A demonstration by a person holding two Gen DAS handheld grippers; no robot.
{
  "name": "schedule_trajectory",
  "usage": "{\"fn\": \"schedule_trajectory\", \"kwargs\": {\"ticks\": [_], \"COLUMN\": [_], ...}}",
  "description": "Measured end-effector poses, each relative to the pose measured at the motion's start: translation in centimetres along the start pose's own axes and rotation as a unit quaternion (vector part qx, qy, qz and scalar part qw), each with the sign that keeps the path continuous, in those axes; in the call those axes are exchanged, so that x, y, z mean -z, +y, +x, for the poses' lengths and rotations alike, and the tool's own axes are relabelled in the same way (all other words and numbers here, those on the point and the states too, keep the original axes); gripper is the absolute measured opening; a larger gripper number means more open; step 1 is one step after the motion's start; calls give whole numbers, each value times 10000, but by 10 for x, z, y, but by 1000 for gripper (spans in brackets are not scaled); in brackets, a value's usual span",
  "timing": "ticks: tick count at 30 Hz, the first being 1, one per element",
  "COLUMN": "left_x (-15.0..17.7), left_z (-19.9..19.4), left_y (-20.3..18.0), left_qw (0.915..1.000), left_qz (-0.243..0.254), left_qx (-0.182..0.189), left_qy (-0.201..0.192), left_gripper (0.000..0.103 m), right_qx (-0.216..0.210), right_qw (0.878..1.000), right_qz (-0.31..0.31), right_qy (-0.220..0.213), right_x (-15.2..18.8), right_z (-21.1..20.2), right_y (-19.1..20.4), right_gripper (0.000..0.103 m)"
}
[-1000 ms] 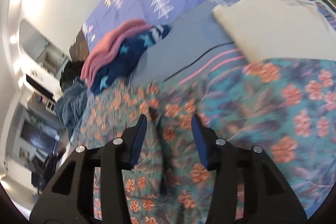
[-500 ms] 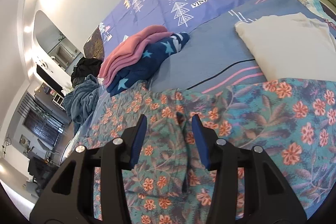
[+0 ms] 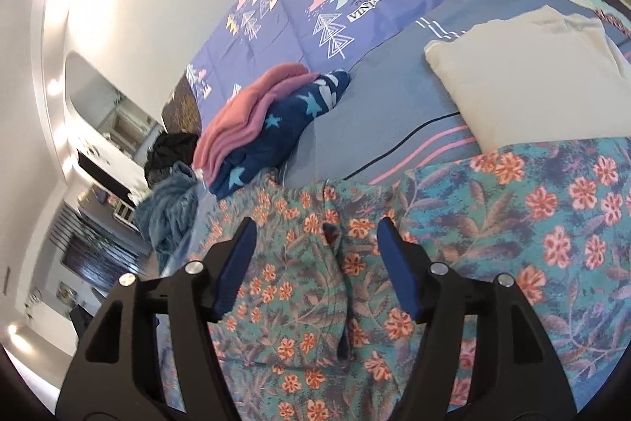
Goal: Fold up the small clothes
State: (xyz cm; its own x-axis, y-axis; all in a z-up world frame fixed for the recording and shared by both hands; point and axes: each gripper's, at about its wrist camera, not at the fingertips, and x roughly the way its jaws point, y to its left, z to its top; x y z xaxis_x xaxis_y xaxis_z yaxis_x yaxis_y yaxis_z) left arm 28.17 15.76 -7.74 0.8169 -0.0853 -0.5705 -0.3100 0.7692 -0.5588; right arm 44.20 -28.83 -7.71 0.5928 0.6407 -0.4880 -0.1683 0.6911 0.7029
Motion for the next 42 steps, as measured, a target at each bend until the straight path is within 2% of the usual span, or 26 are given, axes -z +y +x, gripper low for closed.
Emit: {"fn": "schedule_trajectory", "kwargs": {"ticks": [3, 5, 7, 10, 12, 13, 15, 18, 21, 24, 27, 30, 33, 36, 40, 42], "left_x": [1, 14, 34, 72, 94, 94, 92, 90, 89, 91, 92, 92, 91, 91, 90, 90], "left_z": [10, 24, 43, 75, 101, 114, 115, 116, 115, 116, 115, 118, 118, 118, 116, 116], "left_y": [-46, -77, -104, -125, -130, -132, -128, -123, -122, -128, -132, -132, -130, -129, -127, -127], "left_qw": [9987, 9944, 9894, 9837, 9815, 9785, 9780, 9772, 9752, 9738, 9733, 9733, 9734, 9733, 9732, 9731], "left_qz": [286, 476, 748, 1251, 1498, 1472, 1411, 1277, 1371, 1463, 1521, 1469, 1400, 1392, 1366, 1365], "left_qx": [418, 944, 1248, 1279, 984, 902, 1079, 1269, 1306, 1293, 1255, 1311, 1380, 1386, 1410, 1413], "left_qy": [-16, 4, 24, 165, 667, 1125, 1095, 1121, 1143, 1163, 1179, 1178, 1177, 1191, 1196, 1203], "left_gripper": [61, 71, 71, 71, 71, 71, 75, 78, 83, 86, 87, 87, 87, 87, 87, 87], "right_qx": [-119, -133, -217, -478, -624, -662, -634, -612, -791, -305, 218, 466, 653, 832, 1025, 900], "right_qw": [9992, 9982, 9964, 9904, 9837, 9783, 9696, 9560, 9300, 9151, 9001, 8993, 8993, 8882, 8845, 8785], "right_qz": [368, 585, 799, 1214, 1530, 1752, 2079, 2496, 3042, 3475, 3872, 3840, 3932, 4236, 4296, 4449], "right_qy": [-54, -86, -181, -457, -713, -890, -1121, -1412, -1907, -2023, -1985, -2041, -1803, -1576, -1505, -1492], "right_x": [-5, -10, -15, -21, -24, -24, -24, -25, -2, 32, 58, 66, 62, 58, 47, 43], "right_z": [-8, -15, -27, -54, -73, -85, -101, -134, -182, -219, -243, -257, -245, -228, -216, -211], "right_y": [-14, -22, -30, -46, -61, -73, -92, -126, -169, -207, -227, -232, -237, -254, -266, -274], "right_gripper": [68, 69, 71, 76, 82, 82, 86, 87, 91, 91, 92, 92, 92, 93, 93, 101]}}
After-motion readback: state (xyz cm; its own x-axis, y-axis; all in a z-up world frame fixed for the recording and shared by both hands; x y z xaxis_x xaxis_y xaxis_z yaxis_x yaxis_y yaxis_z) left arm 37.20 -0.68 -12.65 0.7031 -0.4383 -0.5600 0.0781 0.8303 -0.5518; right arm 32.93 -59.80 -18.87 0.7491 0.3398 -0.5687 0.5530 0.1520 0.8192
